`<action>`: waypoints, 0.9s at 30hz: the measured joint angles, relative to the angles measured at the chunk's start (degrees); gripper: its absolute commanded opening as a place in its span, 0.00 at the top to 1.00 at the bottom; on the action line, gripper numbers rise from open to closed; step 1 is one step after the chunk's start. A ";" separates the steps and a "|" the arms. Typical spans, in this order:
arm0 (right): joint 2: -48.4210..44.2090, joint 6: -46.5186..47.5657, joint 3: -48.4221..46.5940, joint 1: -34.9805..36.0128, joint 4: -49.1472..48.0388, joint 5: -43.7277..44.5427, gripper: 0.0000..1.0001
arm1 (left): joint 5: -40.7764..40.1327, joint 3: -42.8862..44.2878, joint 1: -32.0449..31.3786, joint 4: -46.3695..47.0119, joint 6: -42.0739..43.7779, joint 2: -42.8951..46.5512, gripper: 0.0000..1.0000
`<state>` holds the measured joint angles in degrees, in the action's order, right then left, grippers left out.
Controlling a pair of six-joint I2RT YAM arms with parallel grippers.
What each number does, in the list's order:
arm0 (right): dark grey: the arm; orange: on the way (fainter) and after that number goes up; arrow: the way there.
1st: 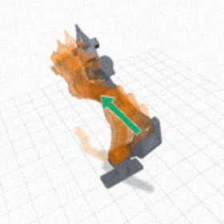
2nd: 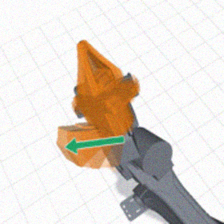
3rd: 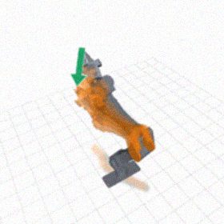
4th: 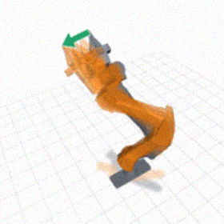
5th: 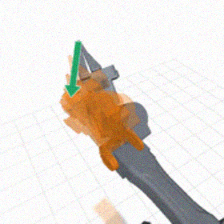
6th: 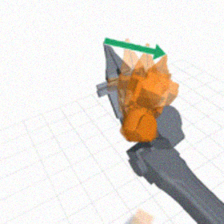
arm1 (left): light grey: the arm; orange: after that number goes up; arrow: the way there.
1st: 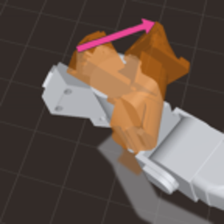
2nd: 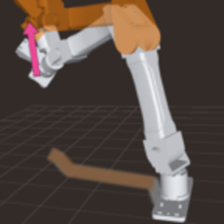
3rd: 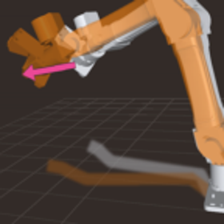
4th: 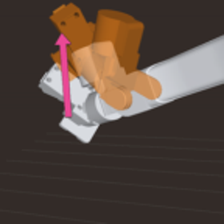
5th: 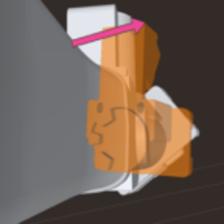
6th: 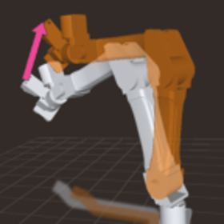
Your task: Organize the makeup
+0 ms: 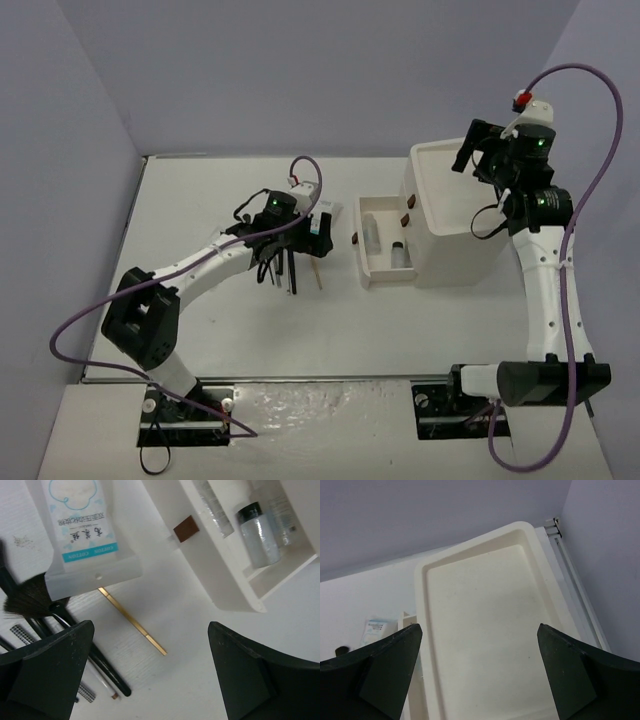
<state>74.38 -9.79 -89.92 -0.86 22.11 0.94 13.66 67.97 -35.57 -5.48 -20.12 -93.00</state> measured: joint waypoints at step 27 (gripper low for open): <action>11.41 -0.18 -0.05 -17.51 2.94 -22.92 0.05 | 19.51 17.80 1.32 8.39 17.19 -28.95 0.09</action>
<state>85.79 -9.97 -89.97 -18.37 25.04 -21.98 33.17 85.76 -34.25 2.91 -2.94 -121.95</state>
